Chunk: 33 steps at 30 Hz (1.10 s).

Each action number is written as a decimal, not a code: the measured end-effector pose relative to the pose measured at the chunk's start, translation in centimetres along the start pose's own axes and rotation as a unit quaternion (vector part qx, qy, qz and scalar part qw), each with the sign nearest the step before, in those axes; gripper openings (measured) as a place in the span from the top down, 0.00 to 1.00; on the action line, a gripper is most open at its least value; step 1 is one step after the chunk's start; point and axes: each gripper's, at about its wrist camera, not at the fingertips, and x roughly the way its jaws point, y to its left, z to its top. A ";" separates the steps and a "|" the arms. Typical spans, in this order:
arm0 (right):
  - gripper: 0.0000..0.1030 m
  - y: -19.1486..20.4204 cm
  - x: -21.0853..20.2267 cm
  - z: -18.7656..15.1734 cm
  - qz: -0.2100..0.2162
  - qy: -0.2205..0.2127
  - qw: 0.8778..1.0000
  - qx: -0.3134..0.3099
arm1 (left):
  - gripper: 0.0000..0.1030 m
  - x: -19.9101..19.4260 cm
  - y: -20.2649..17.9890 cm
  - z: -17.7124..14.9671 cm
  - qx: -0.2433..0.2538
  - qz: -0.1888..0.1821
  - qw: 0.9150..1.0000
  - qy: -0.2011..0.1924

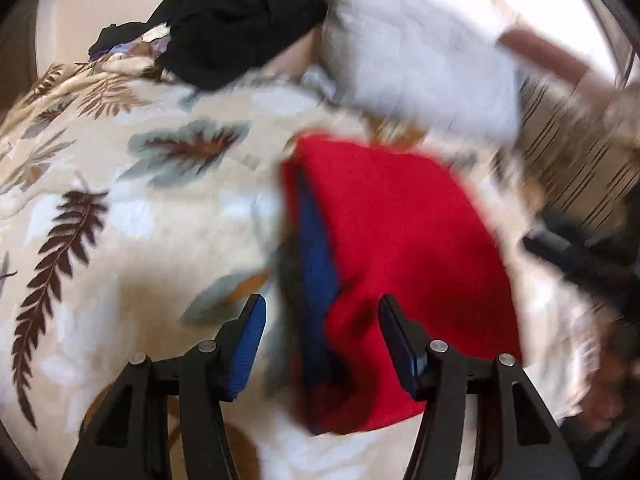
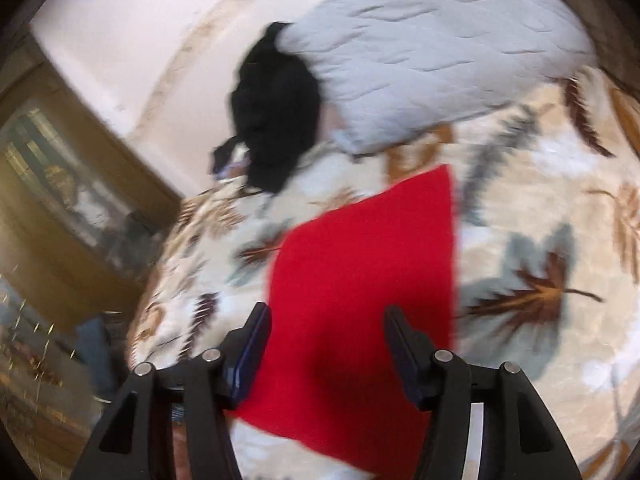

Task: Fold small clothes

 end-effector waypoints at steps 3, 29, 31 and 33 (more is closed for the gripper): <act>0.24 -1.2 5.1 -2.0 -0.013 0.094 0.995 0.029 | 0.42 1.2 1.3 -0.5 -0.038 -0.013 0.999 0.020; 0.22 3.4 5.2 0.6 -0.001 0.070 0.997 0.009 | 0.40 -4.3 1.9 -2.0 -0.030 0.019 0.999 -0.028; 0.22 3.3 3.3 -1.2 -0.015 0.057 0.998 0.003 | 0.39 -5.0 2.0 -2.3 -0.033 0.024 0.999 -0.033; 0.21 2.5 3.3 -2.6 -0.032 0.064 0.997 0.000 | 0.37 -5.5 2.0 -2.6 -0.033 0.031 0.998 -0.036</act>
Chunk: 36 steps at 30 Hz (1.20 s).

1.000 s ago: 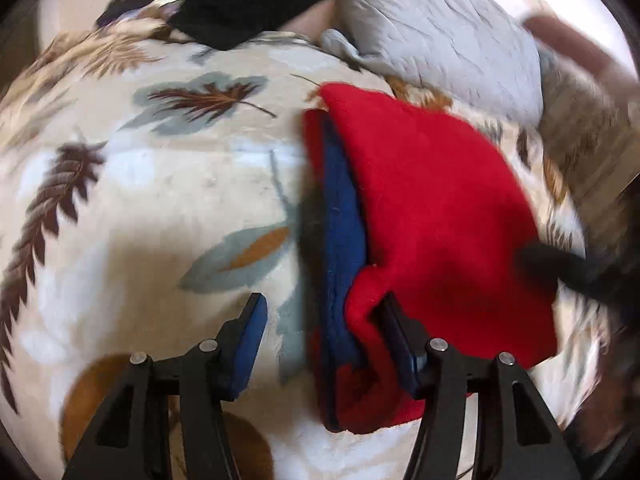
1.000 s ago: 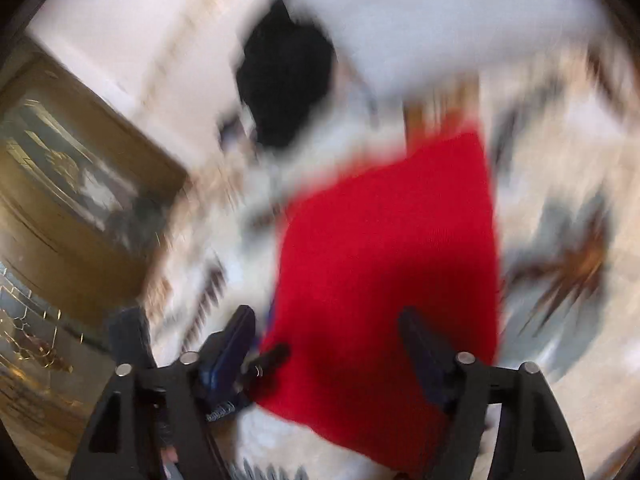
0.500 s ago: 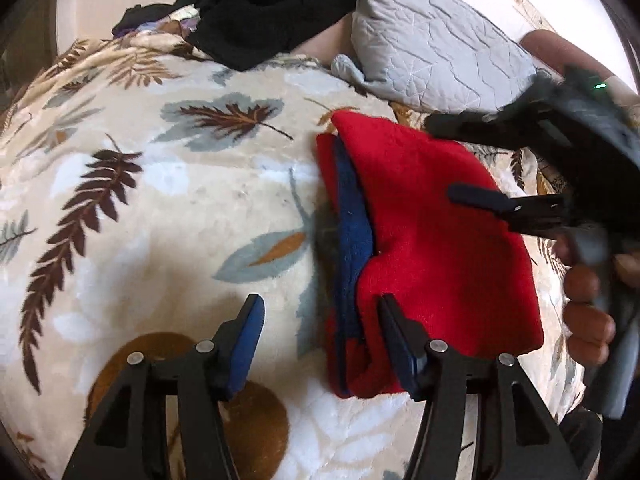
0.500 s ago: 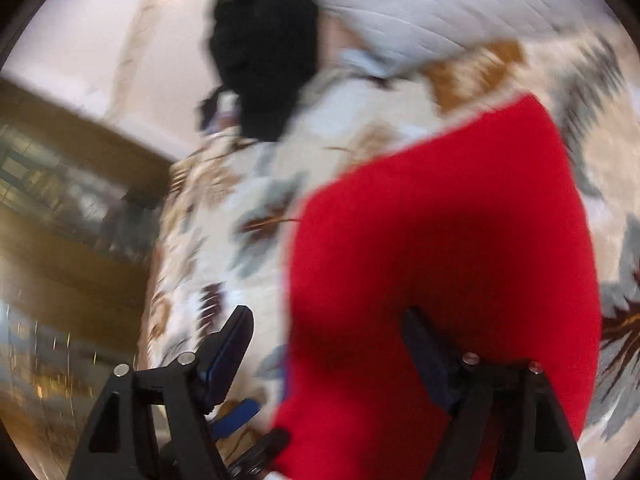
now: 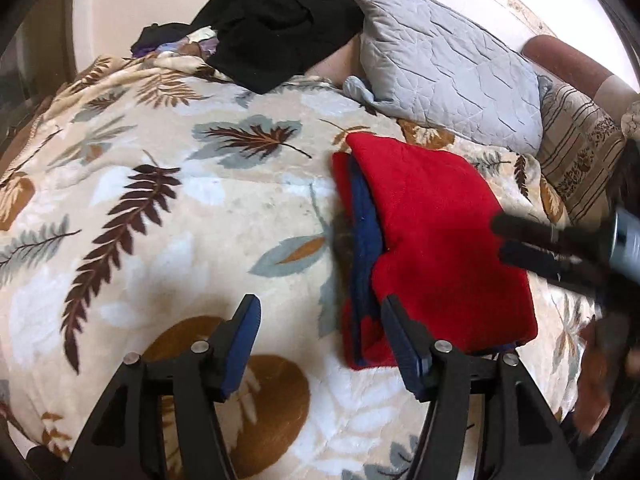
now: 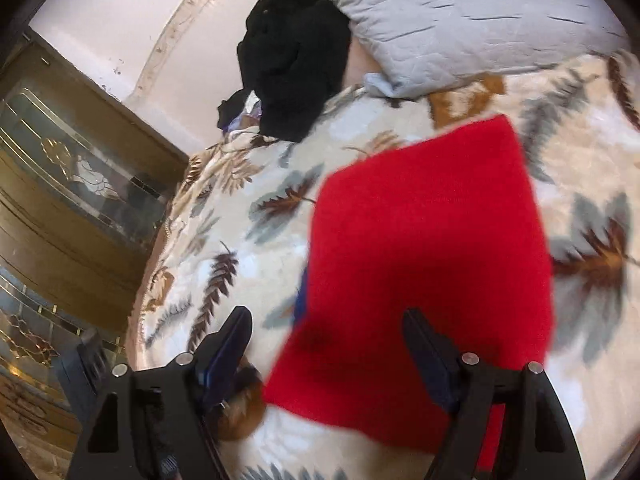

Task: Fold small clothes

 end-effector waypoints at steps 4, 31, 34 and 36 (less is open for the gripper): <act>0.21 -1.8 1.0 -1.9 -0.023 0.036 0.999 0.021 | 0.35 -0.8 -0.4 -0.6 0.002 0.008 1.000 0.001; 0.12 1.8 -8.1 -11.1 -0.151 -0.082 0.981 -0.090 | 0.19 -4.3 -4.0 -3.2 0.061 0.069 0.995 -0.030; 0.12 0.6 -7.3 -10.6 -0.128 -0.061 0.988 -0.066 | 0.19 -3.5 -3.5 -3.3 0.059 0.072 0.996 -0.019; 0.12 -1.4 -7.0 -9.7 -0.097 -0.054 0.994 -0.019 | 0.19 -2.7 -2.5 -3.2 0.038 0.062 0.997 -0.007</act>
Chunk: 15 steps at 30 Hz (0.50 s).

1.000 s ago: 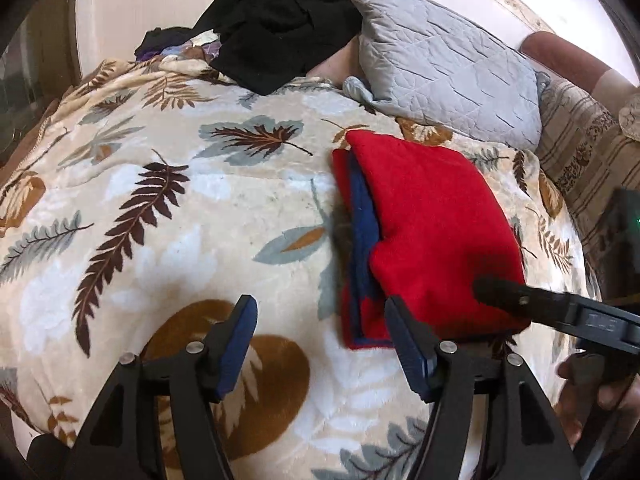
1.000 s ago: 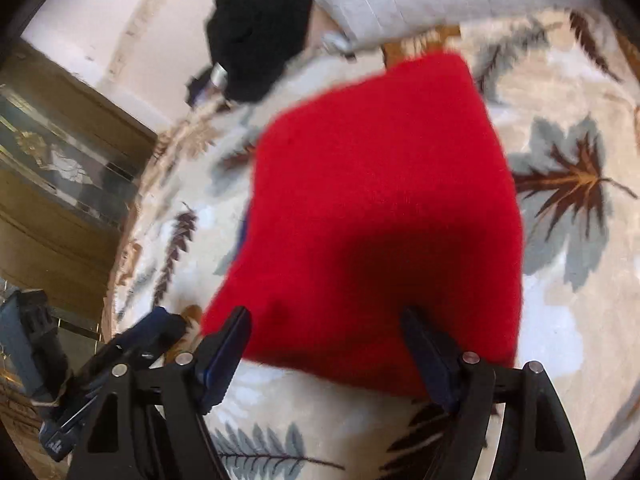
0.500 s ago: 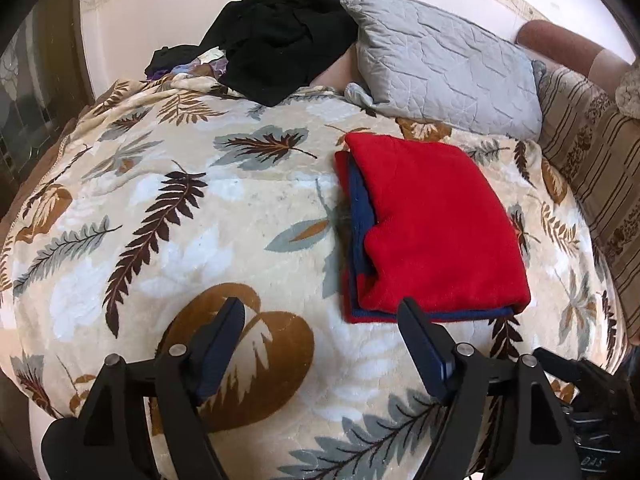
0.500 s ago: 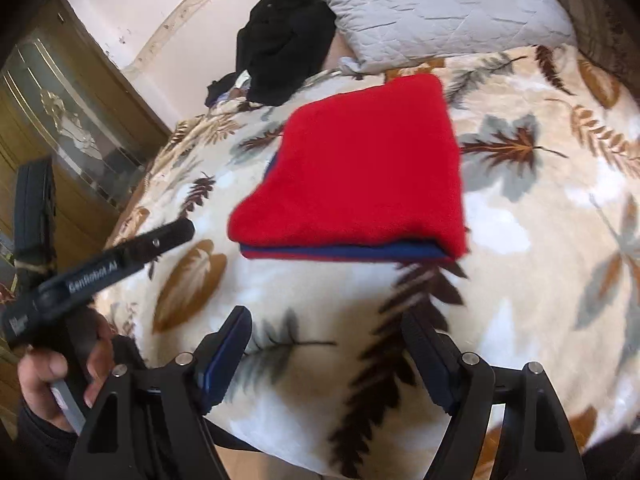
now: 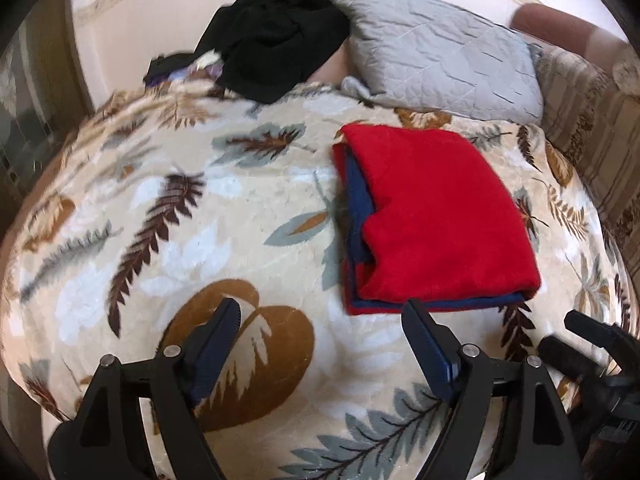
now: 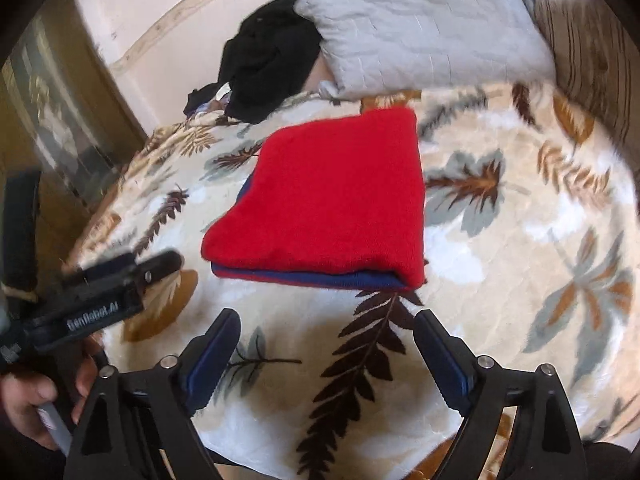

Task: Fold small clothes

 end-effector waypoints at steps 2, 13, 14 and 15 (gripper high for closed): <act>0.12 -2.7 0.7 1.1 0.030 0.004 0.998 0.064 | 0.19 0.9 0.9 0.3 -0.023 -0.020 0.999 0.008; 0.65 -5.7 8.4 6.7 0.060 0.081 0.989 0.106 | 0.21 6.4 -0.7 3.1 -0.020 -0.061 0.997 0.032; 0.70 -4.8 8.5 6.8 0.038 0.085 0.992 0.082 | 0.44 7.5 -1.0 3.1 -0.012 -0.059 0.997 0.052; 0.73 -3.5 7.9 7.0 0.016 0.079 0.995 0.050 | 0.51 8.6 -1.0 2.8 -0.015 -0.073 0.994 0.074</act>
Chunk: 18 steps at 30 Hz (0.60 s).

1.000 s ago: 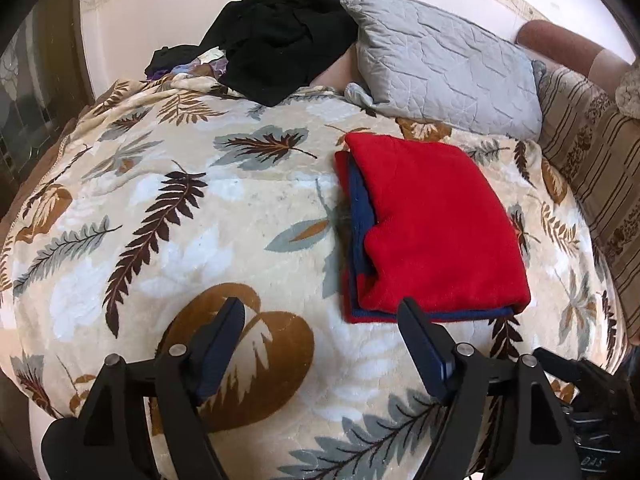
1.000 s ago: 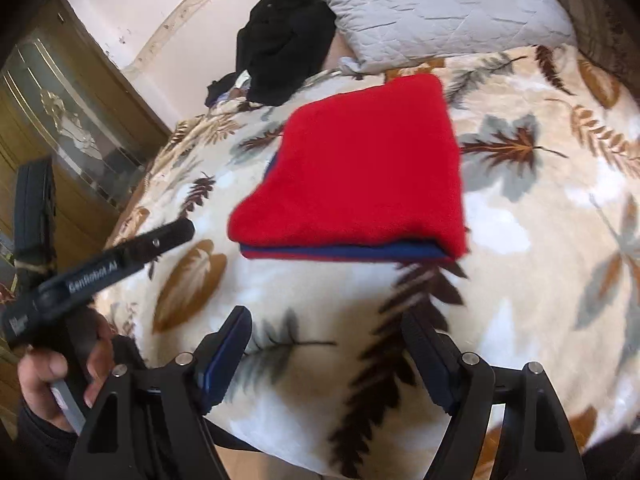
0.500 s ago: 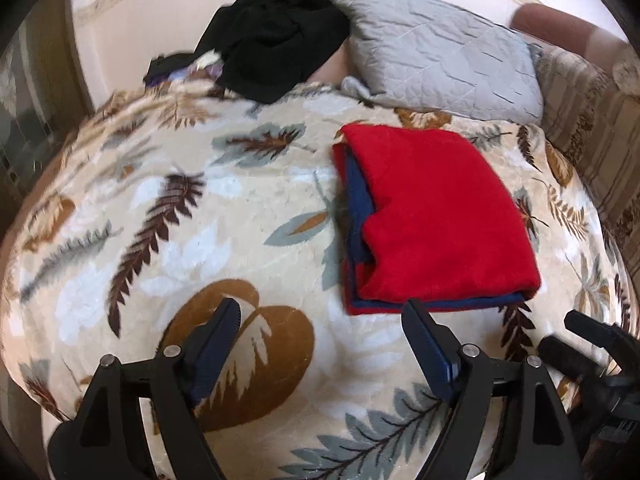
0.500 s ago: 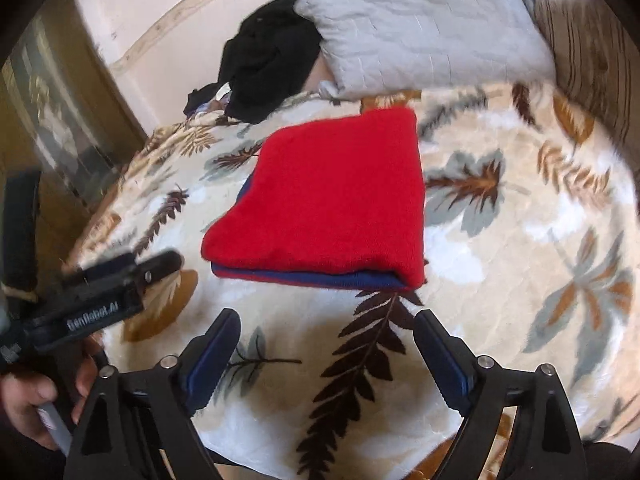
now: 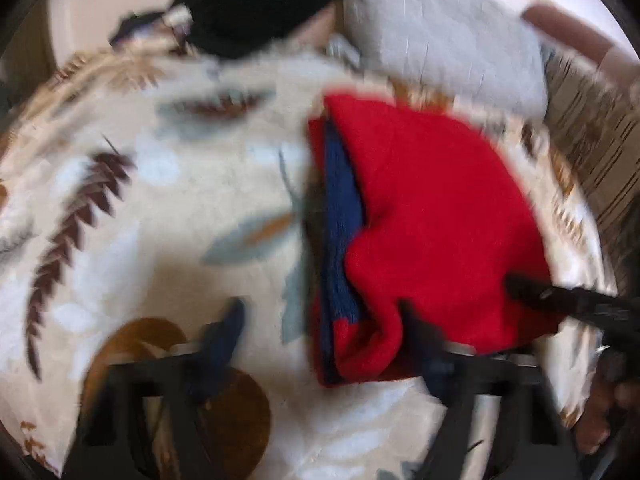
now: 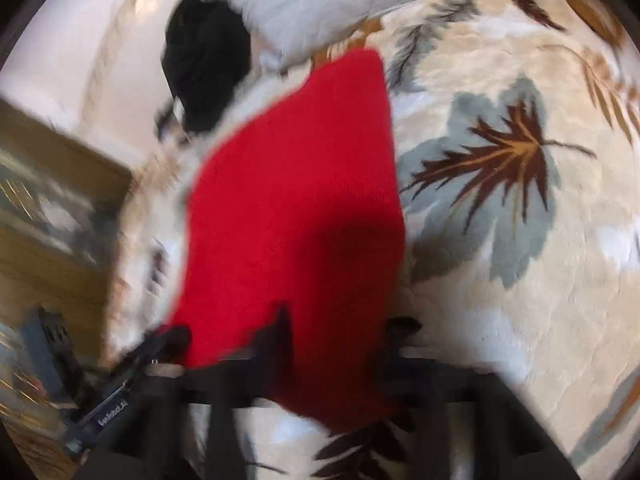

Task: Fold small clothes

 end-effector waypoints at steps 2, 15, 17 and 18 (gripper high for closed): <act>0.75 2.3 -1.6 -0.3 -0.043 -0.024 0.998 -0.049 | 0.61 -0.4 0.1 0.0 -0.008 -0.011 1.000 -0.011; 0.23 -0.6 -2.0 3.1 0.039 -0.062 0.997 0.028 | 0.33 -2.4 0.5 -0.6 0.010 -0.001 0.999 -0.041; 0.15 -2.2 0.2 4.8 0.057 -0.039 0.996 0.062 | 0.30 -1.8 0.6 -0.6 0.011 0.007 0.999 -0.035; 0.16 -2.9 1.9 5.6 0.053 -0.015 0.995 0.080 | 0.30 -1.3 0.6 -0.6 0.012 0.006 1.000 -0.026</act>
